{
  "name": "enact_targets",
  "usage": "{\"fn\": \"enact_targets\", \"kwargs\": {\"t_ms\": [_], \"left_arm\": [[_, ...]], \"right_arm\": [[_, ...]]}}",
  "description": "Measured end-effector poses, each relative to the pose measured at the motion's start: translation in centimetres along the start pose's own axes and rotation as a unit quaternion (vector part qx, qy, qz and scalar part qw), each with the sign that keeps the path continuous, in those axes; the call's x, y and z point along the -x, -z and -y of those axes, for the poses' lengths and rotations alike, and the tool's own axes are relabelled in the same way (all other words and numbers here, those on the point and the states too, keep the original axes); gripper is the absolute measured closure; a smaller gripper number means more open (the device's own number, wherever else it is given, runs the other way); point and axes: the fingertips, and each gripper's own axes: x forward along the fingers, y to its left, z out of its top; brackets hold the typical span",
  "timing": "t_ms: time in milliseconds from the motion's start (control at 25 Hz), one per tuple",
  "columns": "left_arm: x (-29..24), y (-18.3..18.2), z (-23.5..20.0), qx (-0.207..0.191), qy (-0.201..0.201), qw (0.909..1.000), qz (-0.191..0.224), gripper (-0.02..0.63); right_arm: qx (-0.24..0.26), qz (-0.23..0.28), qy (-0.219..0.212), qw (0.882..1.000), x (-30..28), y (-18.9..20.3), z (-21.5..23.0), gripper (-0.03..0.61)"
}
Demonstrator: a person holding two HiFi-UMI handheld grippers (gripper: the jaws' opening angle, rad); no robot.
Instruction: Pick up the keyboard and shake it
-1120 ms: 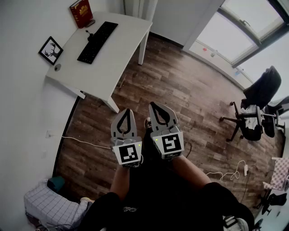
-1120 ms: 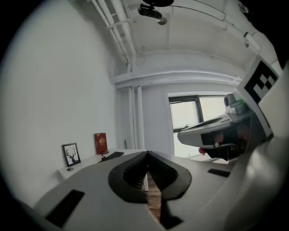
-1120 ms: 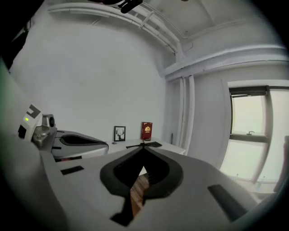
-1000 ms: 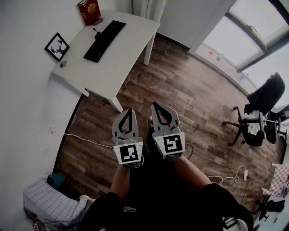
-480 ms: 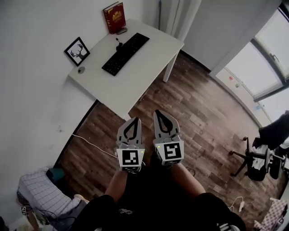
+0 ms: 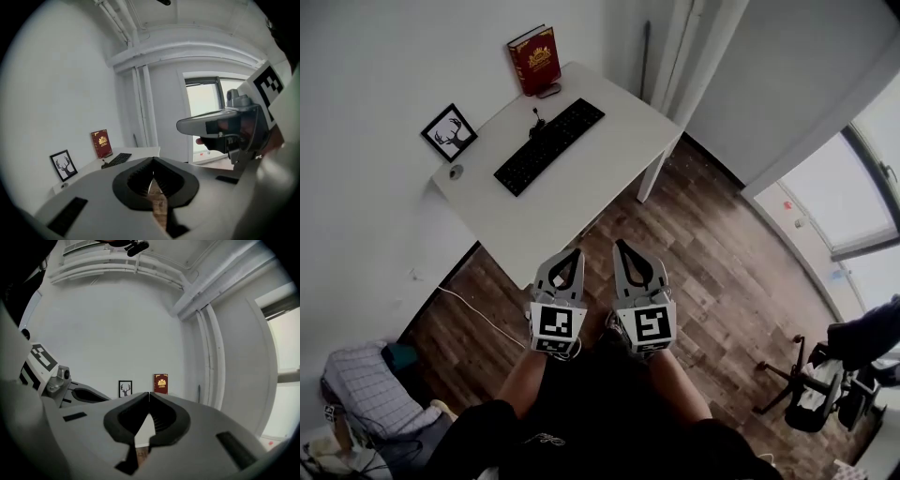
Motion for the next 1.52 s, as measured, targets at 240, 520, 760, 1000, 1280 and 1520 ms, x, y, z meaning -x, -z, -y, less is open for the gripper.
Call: {"fn": "enact_targets", "kwargs": {"t_ms": [240,520,760,1000,1280,1520], "left_arm": [[-3.8,0.4,0.5,-0.016,-0.011,0.9986,-0.05,0.611],[-7.4,1.7,-4.2,0.019,-0.045,0.9956,-0.08,0.611],[-13.8,1.7,-7.8,0.037,-0.03,0.9949,-0.089,0.612],[-18.1,2.5,-12.9,0.015,0.014,0.9928,-0.118,0.611],[-19.2,5.2,-19.4,0.065,-0.015,0.9892,-0.13,0.611],[-18.6,7.6,-22.0,-0.008,-0.027,0.9873,-0.156,0.611]], "right_arm": [[-0.037,-0.045,-0.009,0.998,-3.3,4.0,6.1,0.557],[-0.027,-0.07,-0.058,0.996,-8.9,5.2,6.2,0.557],[0.02,-0.109,-0.106,0.988,-14.9,5.7,6.7,0.557],[0.07,-0.16,-0.171,0.97,-21.9,5.7,6.9,0.557],[0.093,-0.212,-0.215,0.949,-28.1,8.0,5.8,0.557],[0.11,-0.264,-0.306,0.908,-31.5,10.9,1.9,0.557]]}}
